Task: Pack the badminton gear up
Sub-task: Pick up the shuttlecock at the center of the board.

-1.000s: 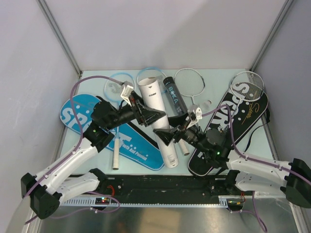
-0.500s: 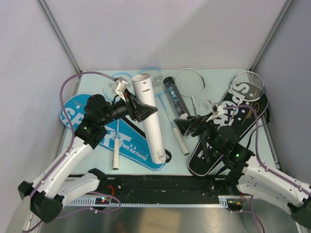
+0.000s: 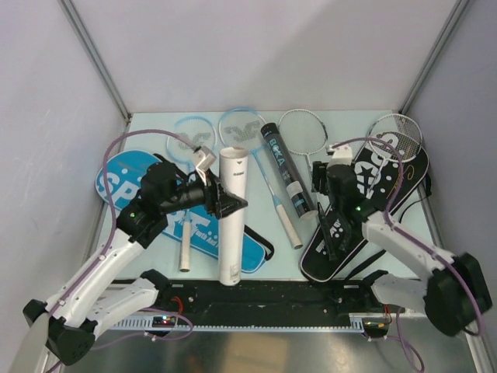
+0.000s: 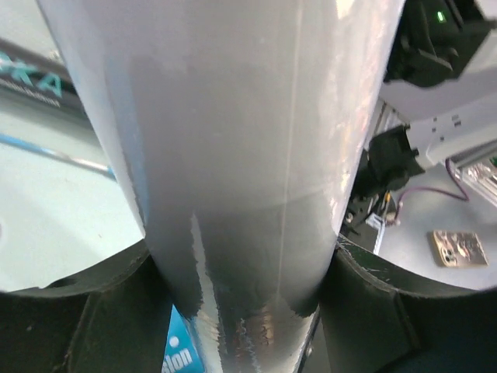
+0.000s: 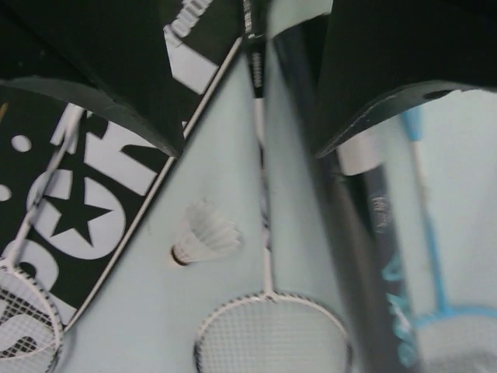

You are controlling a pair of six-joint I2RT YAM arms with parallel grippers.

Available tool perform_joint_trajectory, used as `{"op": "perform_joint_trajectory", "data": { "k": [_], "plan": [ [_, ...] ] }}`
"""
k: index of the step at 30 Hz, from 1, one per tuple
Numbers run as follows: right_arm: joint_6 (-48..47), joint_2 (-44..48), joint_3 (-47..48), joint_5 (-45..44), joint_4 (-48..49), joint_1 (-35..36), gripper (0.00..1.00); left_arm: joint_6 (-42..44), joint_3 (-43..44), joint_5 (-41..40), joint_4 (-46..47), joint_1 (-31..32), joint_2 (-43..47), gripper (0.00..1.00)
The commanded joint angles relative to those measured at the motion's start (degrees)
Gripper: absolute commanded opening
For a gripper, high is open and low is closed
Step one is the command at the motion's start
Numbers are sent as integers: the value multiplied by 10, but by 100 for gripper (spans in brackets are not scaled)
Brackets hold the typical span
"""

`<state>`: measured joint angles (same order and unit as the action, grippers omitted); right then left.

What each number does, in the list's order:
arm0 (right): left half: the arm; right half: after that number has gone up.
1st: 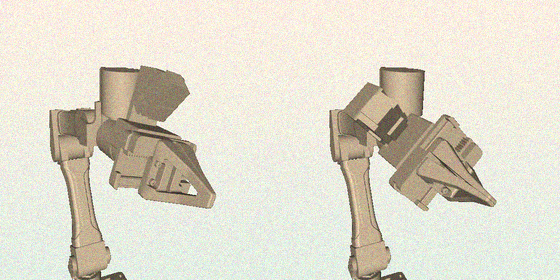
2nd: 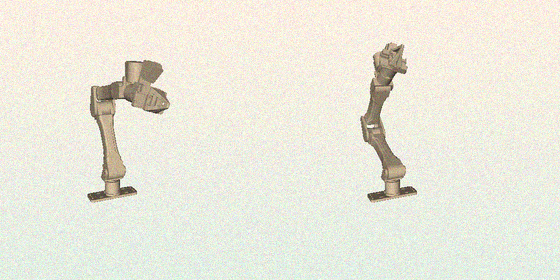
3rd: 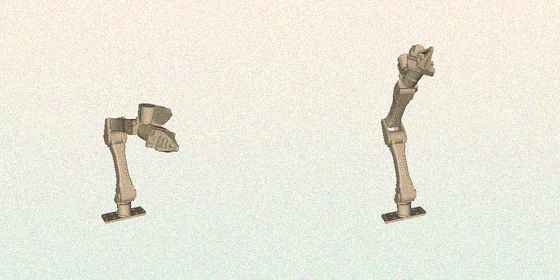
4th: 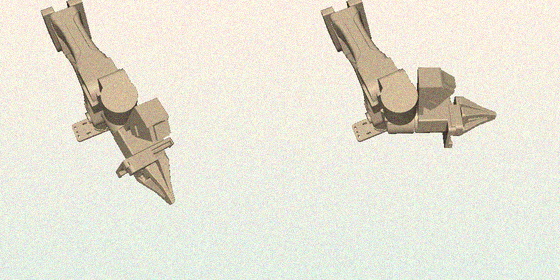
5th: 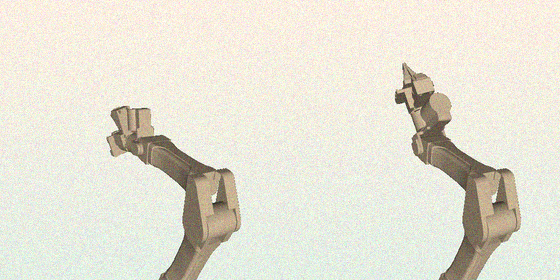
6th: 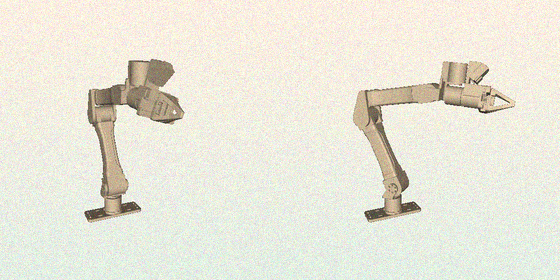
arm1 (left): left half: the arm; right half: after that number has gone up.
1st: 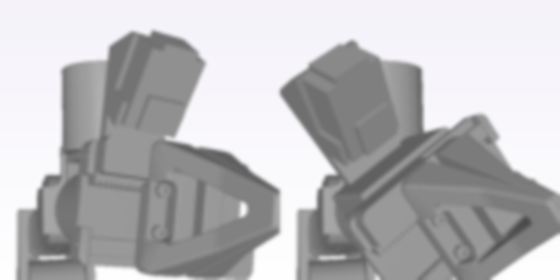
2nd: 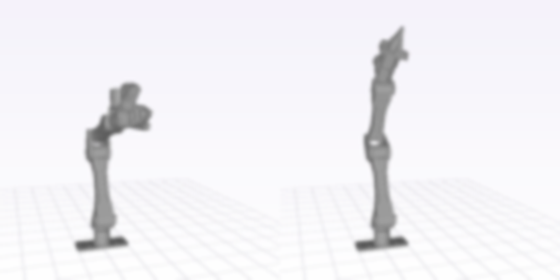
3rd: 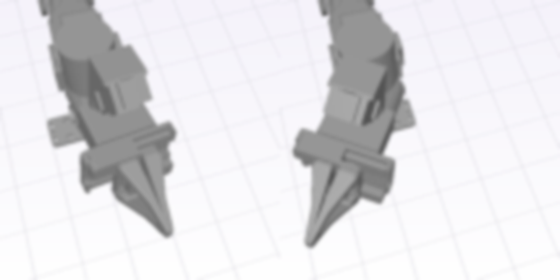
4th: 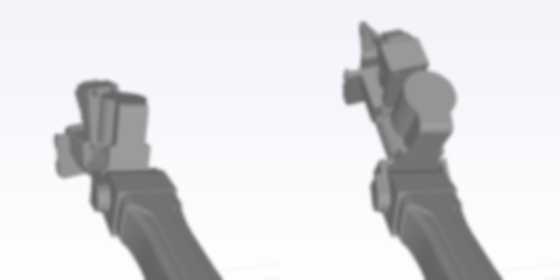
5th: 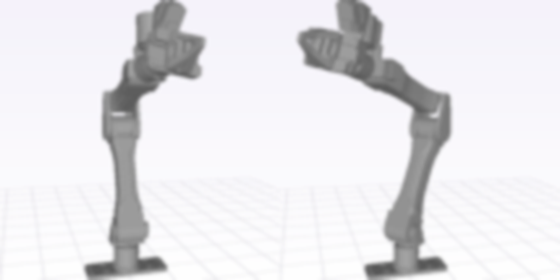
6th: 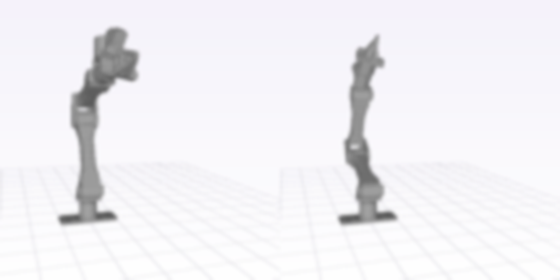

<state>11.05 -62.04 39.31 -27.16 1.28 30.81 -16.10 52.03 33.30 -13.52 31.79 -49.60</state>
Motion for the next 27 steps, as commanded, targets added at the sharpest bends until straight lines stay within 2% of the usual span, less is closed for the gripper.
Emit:
{"op": "perform_joint_trajectory", "data": {
  "k": [1, 3, 5, 9, 15, 23, 27],
  "plan": [
    [-171, -81, 49, -6, 36, -37, 62, 25, -13, 20, -5, 23, 8, 58],
    [-195, -117, 56, 21, 51, -60, 54, 37, -19, 19, -12, 34, 12, 59],
    [-215, -153, 68, 42, 52, -78, 51, 47, -24, 11, -19, 42, 18, 59],
    [-254, -218, 91, 64, 52, -101, 49, 55, -32, 0, -24, 49, 24, 61],
    [-258, -288, 121, 83, 71, -120, 48, 62, -27, -8, -29, 49, 22, 62],
    [-291, -370, 148, 5, 132, -122, 43, 70, -25, -12, -36, 49, 17, 62],
    [-325, -404, 156, -46, 160, -122, 35, 72, -25, -12, -38, 49, 16, 62]
  ]
}}
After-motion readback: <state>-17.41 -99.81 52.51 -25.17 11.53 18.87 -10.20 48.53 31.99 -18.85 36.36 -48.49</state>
